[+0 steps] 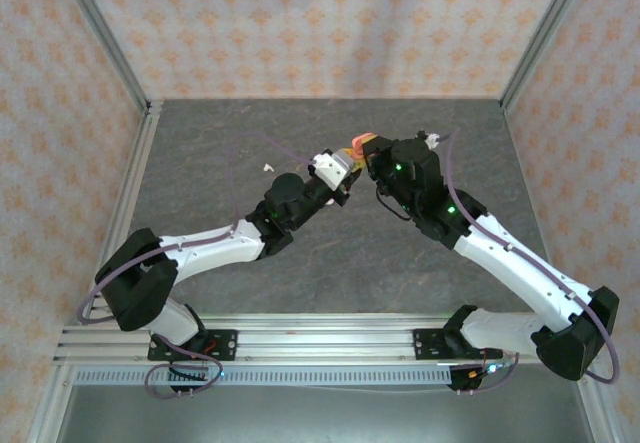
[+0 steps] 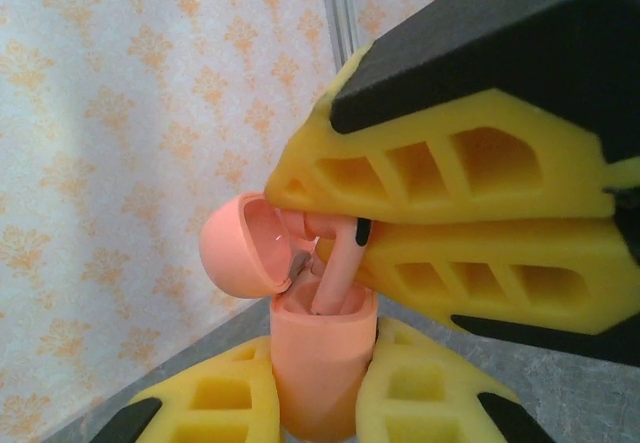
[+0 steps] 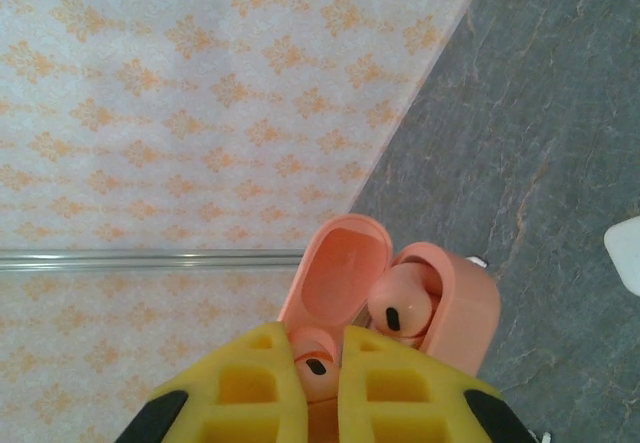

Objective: Insert the wireless bluetooth earbuds into the charging case

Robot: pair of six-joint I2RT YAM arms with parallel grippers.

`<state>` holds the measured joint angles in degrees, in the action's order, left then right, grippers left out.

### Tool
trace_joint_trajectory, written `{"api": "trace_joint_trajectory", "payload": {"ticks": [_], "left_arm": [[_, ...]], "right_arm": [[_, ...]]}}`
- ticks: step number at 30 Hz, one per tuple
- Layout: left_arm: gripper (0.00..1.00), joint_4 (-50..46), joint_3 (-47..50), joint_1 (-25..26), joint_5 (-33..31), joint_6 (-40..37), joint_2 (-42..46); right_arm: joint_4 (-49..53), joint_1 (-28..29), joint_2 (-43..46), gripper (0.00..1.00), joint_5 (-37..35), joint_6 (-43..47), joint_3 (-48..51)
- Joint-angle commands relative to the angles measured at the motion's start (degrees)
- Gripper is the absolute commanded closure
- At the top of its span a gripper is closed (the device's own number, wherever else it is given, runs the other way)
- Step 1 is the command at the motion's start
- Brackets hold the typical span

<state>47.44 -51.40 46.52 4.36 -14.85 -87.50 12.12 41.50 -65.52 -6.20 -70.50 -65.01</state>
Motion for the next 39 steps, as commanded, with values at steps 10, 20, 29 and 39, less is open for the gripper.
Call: {"api": "trace_joint_trajectory", "payload": {"ticks": [10,20,29,39], "left_arm": [[1.0,3.63,-0.94,0.53,-0.21,0.95,-0.21],[1.0,3.62,-0.46,0.54,-0.05,1.06,0.31],[1.0,3.84,0.38,0.67,0.23,1.31,0.75],[1.0,3.04,1.32,0.67,0.33,1.3,1.71]], "right_arm": [[3.6,1.13,-0.51,0.91,1.87,-2.35,0.72],[10.47,1.13,-1.41,0.78,1.54,-0.74,-1.98],[14.02,1.13,-1.98,0.72,2.7,0.14,-4.38],[20.24,1.13,-2.82,0.64,-0.02,5.09,-9.75]]}}
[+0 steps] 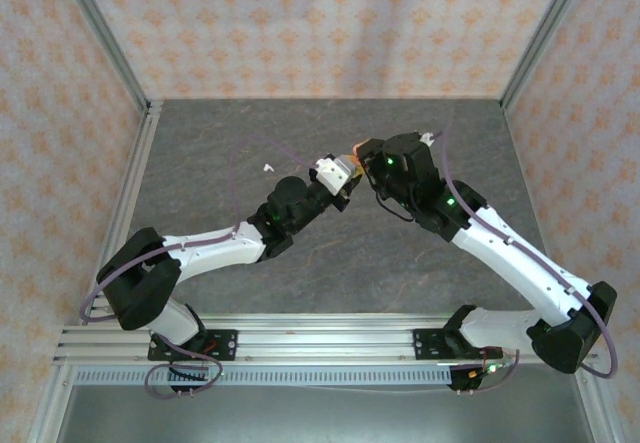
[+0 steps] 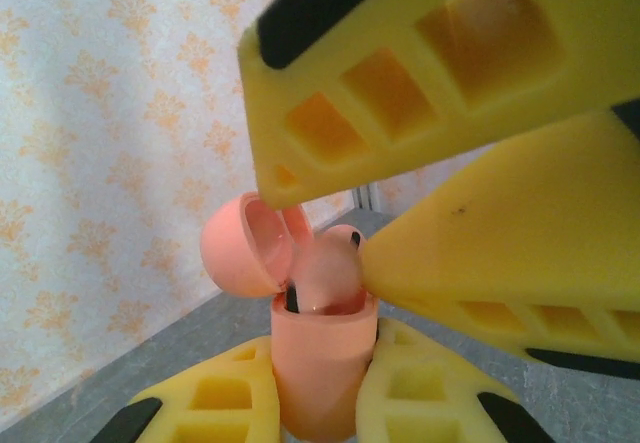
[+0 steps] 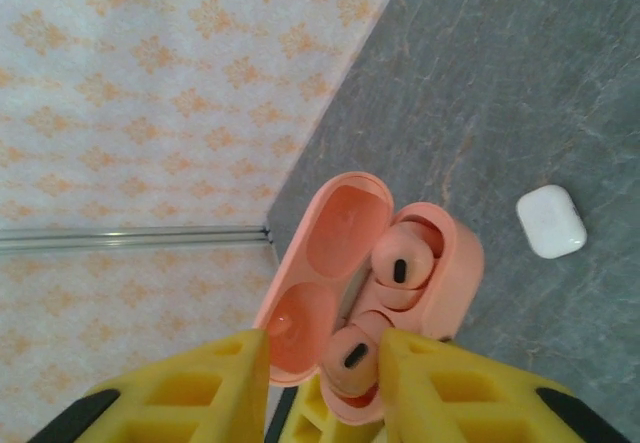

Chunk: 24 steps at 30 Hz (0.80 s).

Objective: Insert the wireless bluetooth earbuds into the charging case

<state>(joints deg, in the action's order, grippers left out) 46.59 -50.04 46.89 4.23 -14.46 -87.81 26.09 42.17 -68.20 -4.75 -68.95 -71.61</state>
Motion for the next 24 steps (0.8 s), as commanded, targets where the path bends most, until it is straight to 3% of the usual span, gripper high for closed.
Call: {"api": "trace_joint_trajectory", "payload": {"ticks": [1,11,15,17,20,24], "left_arm": [[1.0,3.71,0.24,0.28,0.51,1.01,2.23],[1.0,0.68,2.12,-0.64,4.86,3.38,5.62],[1.0,-3.94,2.0,-4.4,16.19,7.65,8.39],[1.0,-8.81,0.59,-6.08,23.72,8.17,9.61],[1.0,-16.66,-1.37,-7.29,33.59,5.94,11.56],[1.0,-18.55,-1.5,-7.98,39.05,6.99,13.99]], "right_arm": [[7.05,0.45,-0.14,0.63,-1.93,4.52,-3.98],[10.54,0.45,-1.04,0.61,-1.66,15.9,-13.44],[18.69,-0.86,-2.89,0.61,-0.57,27.37,-23.54],[24.67,-4.31,-5.41,0.62,3.54,31.11,-28.93],[29.7,-11.06,-9.69,0.63,16.11,34.28,-33.8],[30.12,-16.01,-13.47,0.73,29.96,35.34,-33.26]]}}
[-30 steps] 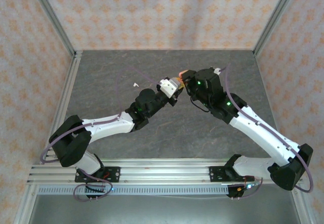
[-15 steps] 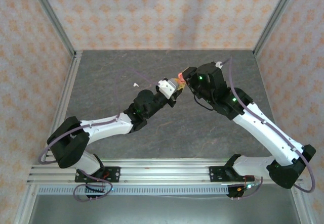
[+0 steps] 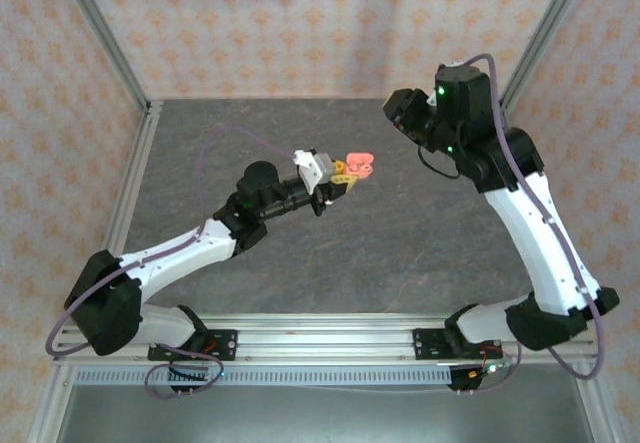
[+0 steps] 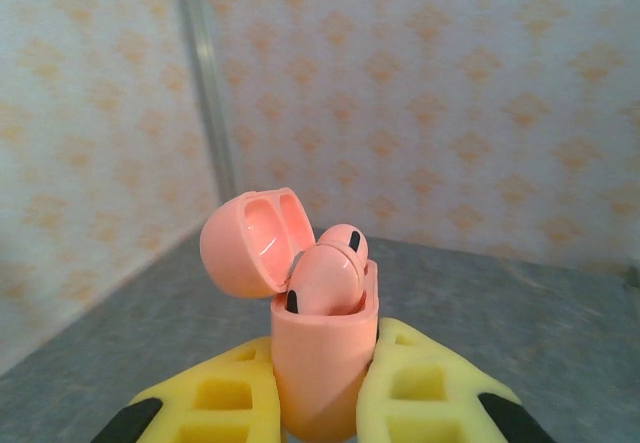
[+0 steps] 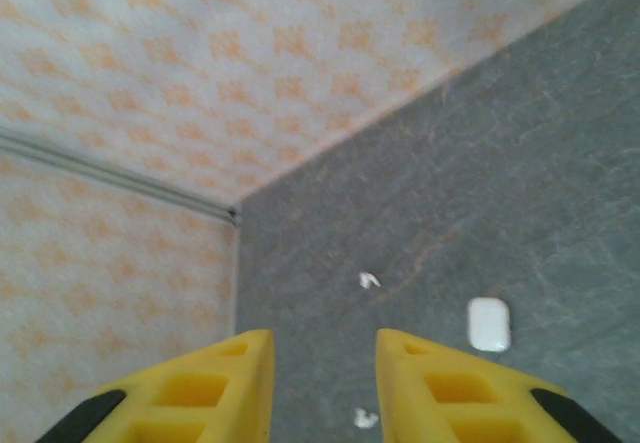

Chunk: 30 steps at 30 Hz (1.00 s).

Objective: Insert the wireless bluetooth earbuds into the charging case

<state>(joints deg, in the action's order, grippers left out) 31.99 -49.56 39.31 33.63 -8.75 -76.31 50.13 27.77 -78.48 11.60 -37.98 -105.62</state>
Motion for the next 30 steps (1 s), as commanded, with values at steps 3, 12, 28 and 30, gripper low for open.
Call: {"api": "trace_joint_trajectory", "payload": {"ticks": [3,12,28,30], "left_arm": [[1.0,-6.13,-3.31,-0.38,12.64,2.49,2.88],[1.0,-9.49,-5.97,-0.55,11.74,2.75,2.16],[1.0,-6.77,-4.9,-4.32,3.04,13.89,-1.25],[1.0,-7.28,-3.02,-6.22,0.47,16.01,-0.98]], "right_arm": [[3.76,-2.51,-4.9,0.87,21.18,4.19,3.83],[-6.04,-2.51,-2.77,0.97,34.28,-0.85,15.17],[-3.21,-2.55,6.74,0.84,22.58,2.02,18.97],[-1.8,-2.63,6.06,0.79,17.26,3.94,17.99]]}}
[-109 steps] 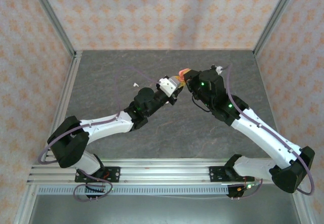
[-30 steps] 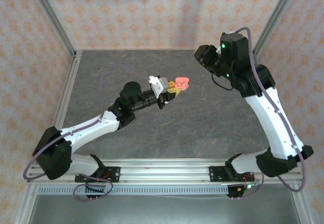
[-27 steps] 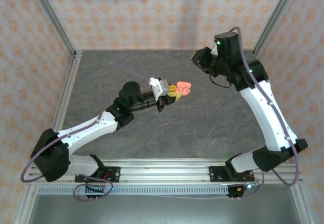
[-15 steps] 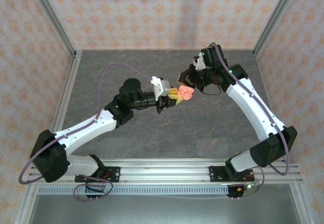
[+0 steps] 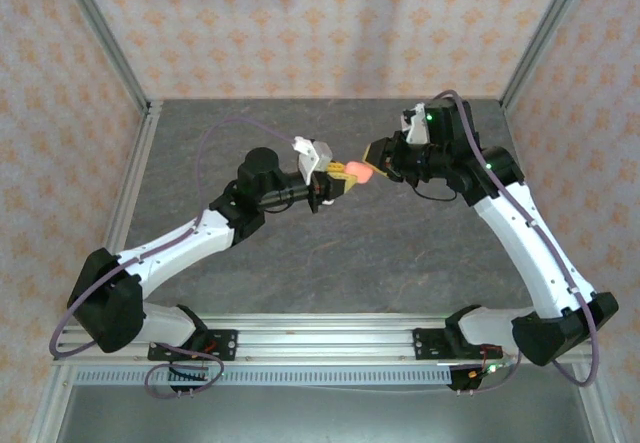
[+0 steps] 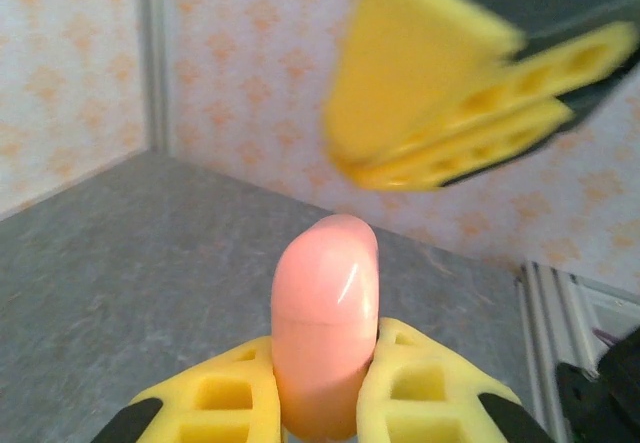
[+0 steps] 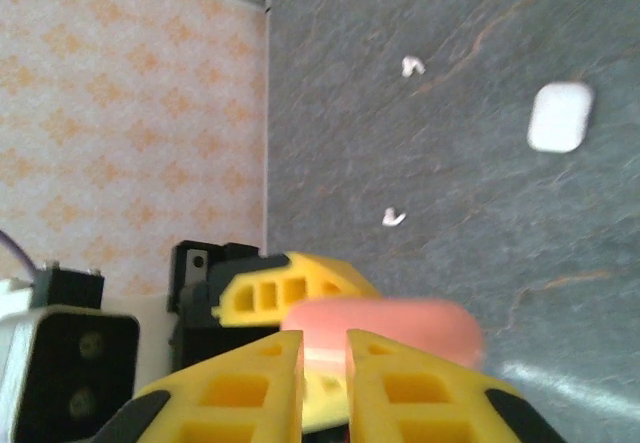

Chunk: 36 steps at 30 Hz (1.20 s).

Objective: Insert the wireless bluetooth earbuds into the charging case

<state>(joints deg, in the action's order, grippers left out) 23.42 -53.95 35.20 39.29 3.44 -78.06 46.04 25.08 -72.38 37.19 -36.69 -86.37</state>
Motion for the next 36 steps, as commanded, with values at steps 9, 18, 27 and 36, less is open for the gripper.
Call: {"api": "trace_joint_trajectory", "payload": {"ticks": [9,18,27,36], "left_arm": [[1.0,-14.28,-1.91,-11.09,-7.6,8.28,-8.48],[1.0,-23.49,-9.97,-15.75,-11.91,9.24,-25.91],[0.78,-31.3,-15.18,-17.53,-17.61,5.88,-31.01],[0.44,-38.49,-17.61,-17.53,-23.54,1.16,-26.99]], "right_arm": [[2.55,0.58,-13.66,0.64,-20.87,8.98,-0.69],[5.0,3.26,-38.28,0.51,-22.71,16.09,-15.67],[15.82,6.17,-58.72,0.42,-23.32,14.49,-36.12],[11.24,4.04,-56.47,0.42,-19.44,12.03,-32.15]]}}
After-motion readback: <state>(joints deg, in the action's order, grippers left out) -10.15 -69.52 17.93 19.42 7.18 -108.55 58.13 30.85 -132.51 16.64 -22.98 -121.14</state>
